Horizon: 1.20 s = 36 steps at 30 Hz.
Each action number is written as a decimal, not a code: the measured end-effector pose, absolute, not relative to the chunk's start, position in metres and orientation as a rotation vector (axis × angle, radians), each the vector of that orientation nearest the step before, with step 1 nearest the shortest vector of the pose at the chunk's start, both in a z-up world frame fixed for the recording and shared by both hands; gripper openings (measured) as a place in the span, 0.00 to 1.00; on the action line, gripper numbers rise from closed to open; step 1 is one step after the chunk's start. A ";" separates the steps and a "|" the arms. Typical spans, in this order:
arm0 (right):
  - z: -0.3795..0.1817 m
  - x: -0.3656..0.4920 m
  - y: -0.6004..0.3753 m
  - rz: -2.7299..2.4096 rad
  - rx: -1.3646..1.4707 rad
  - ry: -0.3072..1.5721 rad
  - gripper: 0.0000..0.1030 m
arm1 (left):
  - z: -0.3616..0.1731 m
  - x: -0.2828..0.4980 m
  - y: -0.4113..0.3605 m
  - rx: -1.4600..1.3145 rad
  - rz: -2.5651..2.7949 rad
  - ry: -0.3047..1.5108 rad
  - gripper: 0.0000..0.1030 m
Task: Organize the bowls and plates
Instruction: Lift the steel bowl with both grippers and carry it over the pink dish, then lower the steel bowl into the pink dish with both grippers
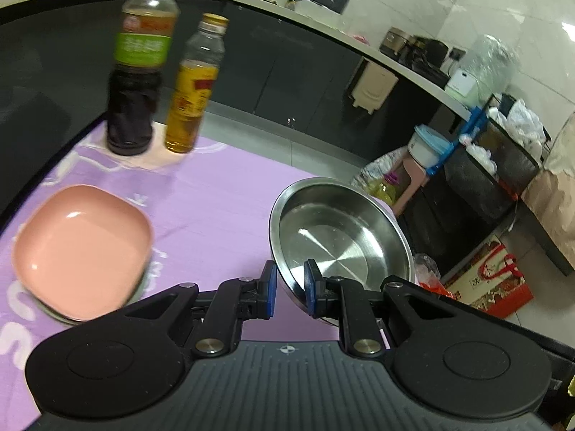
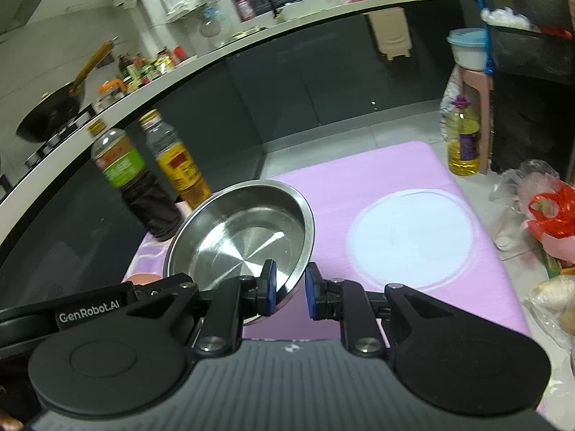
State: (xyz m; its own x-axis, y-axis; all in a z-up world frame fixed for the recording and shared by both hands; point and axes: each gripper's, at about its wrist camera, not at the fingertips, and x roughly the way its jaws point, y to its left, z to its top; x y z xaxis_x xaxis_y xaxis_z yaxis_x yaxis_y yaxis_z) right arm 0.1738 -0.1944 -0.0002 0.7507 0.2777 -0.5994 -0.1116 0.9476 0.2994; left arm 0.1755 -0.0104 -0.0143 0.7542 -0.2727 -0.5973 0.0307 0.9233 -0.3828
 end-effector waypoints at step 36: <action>-0.038 0.189 -0.011 0.340 0.002 0.886 0.18 | -0.058 0.156 0.161 -0.425 -0.011 0.732 0.17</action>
